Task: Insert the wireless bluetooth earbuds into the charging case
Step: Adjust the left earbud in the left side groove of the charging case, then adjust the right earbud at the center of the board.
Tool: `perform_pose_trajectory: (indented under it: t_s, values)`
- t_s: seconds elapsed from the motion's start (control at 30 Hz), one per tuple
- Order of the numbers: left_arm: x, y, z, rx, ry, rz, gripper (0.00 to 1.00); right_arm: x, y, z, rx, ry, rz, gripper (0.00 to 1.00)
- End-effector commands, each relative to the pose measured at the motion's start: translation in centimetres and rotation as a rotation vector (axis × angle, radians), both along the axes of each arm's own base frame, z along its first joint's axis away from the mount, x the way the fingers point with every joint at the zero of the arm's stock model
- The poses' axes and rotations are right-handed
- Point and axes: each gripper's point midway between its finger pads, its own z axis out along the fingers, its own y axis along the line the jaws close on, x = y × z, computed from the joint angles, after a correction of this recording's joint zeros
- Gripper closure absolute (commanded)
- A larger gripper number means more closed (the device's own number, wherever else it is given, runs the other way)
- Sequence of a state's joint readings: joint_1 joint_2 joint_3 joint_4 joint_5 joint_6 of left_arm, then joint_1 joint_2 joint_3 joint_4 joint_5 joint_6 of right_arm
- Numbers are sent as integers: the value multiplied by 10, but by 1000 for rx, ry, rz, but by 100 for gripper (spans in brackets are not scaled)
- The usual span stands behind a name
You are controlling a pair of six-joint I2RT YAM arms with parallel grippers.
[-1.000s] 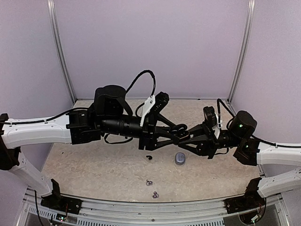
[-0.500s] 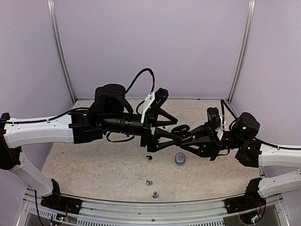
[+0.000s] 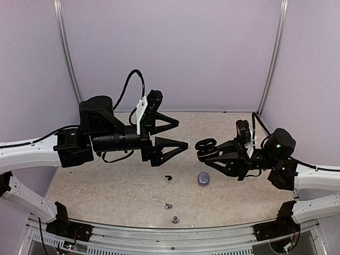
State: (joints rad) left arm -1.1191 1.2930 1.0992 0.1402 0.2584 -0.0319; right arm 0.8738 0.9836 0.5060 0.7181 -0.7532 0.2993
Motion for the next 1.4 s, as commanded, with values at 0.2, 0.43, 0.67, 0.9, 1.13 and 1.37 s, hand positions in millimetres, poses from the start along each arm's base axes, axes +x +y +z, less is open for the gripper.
perform_pose_trajectory:
  t_s: [0.2, 0.43, 0.67, 0.9, 1.13, 1.37]
  values:
    - [94, 55, -94, 245, 257, 475, 2, 29, -25, -21, -69, 33, -201, 100]
    - [121, 56, -183, 490, 330, 524, 10, 34, -37, -31, -87, 55, -237, 100]
    - [112, 35, -248, 846, 207, 270, 18, 36, -40, -39, -106, 66, -237, 100]
    - [112, 21, -290, 1041, 93, 54, 22, 37, -43, -41, -103, 72, -228, 100]
    - [120, 18, -322, 1212, 55, -47, 28, 37, -48, -40, -91, 71, -239, 100]
    - [125, 17, -343, 1262, 56, -86, 31, 38, -50, -40, -87, 71, -239, 100]
